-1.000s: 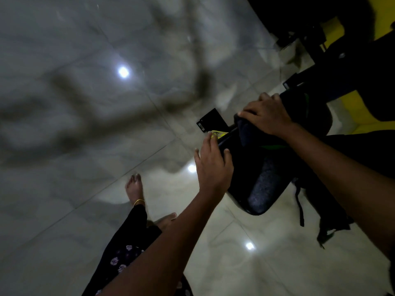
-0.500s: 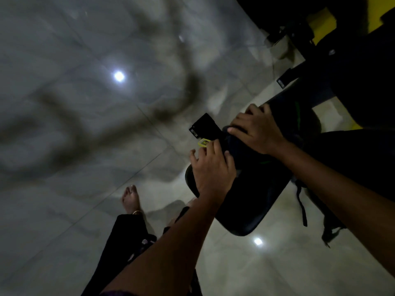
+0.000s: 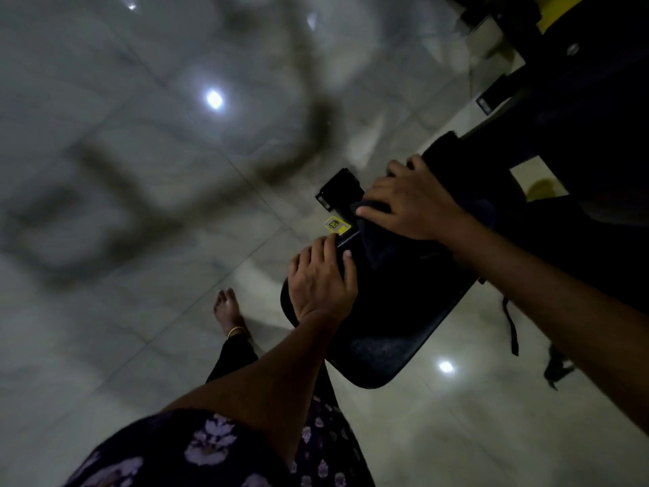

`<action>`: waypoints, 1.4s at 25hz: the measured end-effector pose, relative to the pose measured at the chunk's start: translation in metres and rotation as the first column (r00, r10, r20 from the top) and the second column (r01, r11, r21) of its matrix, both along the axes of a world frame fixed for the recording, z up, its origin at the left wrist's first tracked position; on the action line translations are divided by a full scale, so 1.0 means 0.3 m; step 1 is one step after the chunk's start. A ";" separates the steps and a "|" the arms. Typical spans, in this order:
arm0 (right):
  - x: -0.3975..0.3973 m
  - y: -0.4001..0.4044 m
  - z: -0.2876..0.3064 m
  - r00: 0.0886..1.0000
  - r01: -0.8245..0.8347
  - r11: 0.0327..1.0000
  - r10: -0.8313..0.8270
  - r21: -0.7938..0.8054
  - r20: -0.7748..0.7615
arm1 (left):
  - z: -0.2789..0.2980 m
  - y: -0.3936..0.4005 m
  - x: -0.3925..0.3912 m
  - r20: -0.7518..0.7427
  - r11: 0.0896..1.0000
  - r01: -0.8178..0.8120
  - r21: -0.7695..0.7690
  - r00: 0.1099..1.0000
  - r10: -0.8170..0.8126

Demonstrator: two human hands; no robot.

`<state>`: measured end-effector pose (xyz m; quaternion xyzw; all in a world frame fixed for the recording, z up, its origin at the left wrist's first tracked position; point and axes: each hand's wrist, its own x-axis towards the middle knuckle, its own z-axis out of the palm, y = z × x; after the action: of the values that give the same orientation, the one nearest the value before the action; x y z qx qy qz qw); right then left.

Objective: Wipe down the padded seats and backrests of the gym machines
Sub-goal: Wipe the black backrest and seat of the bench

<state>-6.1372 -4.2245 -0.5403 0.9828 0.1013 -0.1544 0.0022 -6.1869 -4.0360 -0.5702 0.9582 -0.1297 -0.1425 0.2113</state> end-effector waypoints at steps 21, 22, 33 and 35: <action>-0.145 -0.217 -0.047 0.715 0.660 0.750 -0.644 0.042 0.271 | -0.005 0.001 -0.004 -0.003 1.000 0.025 0.014 1.000 -0.025; -0.159 -0.207 -0.056 0.636 0.741 0.670 -0.723 0.050 0.268 | -0.004 0.003 -0.005 0.000 1.000 0.025 0.011 1.000 -0.025; -0.318 0.062 -0.051 0.137 0.981 0.171 -0.949 0.096 0.284 | 0.006 -0.008 -0.008 0.032 1.000 0.009 0.015 0.999 -0.010; -0.370 0.183 -0.062 0.346 0.922 0.380 -0.895 0.073 0.280 | 0.006 -0.009 -0.009 0.035 1.000 0.009 0.019 0.999 -0.009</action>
<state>-6.2483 -4.1695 -0.5588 0.8823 -0.4701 0.0030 -0.0217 -6.1896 -4.0387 -0.5685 0.9620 -0.1364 -0.1277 0.1991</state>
